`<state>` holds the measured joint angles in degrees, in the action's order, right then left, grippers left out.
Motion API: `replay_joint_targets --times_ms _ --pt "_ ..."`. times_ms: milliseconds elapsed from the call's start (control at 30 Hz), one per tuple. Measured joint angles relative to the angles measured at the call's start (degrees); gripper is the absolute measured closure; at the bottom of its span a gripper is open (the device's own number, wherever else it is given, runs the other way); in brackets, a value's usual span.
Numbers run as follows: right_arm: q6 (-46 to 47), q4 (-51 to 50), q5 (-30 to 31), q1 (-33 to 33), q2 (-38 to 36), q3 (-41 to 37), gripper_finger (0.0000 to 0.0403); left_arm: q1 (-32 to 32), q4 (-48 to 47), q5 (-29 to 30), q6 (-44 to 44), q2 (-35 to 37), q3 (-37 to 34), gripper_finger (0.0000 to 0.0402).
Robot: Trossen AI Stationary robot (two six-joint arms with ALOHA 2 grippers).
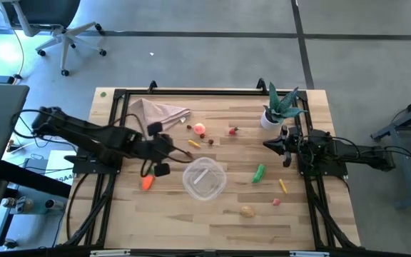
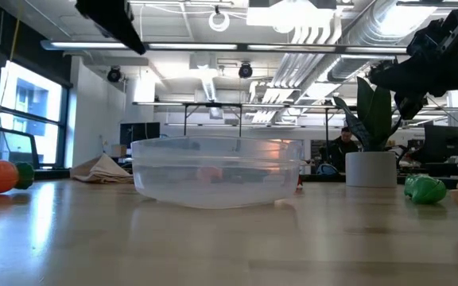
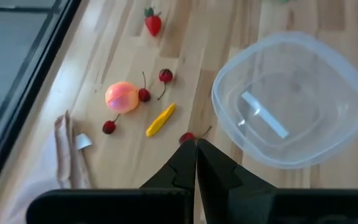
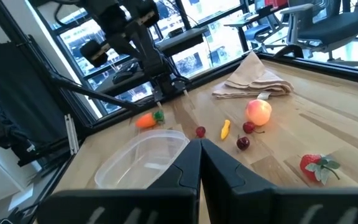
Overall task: Pick and placing Produce into tupperware
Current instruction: Put the green peas into the transparent bin
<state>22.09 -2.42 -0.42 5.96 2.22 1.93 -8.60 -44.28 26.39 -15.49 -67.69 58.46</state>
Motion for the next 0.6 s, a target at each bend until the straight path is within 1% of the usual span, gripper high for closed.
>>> replay_joint_targets --times_ms 100,167,400,600 --pt "0.00 0.09 0.17 -0.02 0.00 -0.02 0.0403 0.00 4.56 -0.68 -0.67 5.31 -5.11 0.0396" --pt "0.00 0.33 0.17 -0.01 0.00 -0.01 0.0403 0.00 6.25 -2.37 -1.47 8.62 -7.65 0.0396" --pt "-0.02 0.62 0.21 -0.01 0.04 -0.02 0.0403 -0.04 12.97 -8.75 -1.49 18.09 -13.87 0.0396" --pt "-0.02 0.79 0.22 0.00 0.00 -0.01 0.0403 -0.04 14.82 -9.16 -1.80 22.78 -17.74 0.0396"
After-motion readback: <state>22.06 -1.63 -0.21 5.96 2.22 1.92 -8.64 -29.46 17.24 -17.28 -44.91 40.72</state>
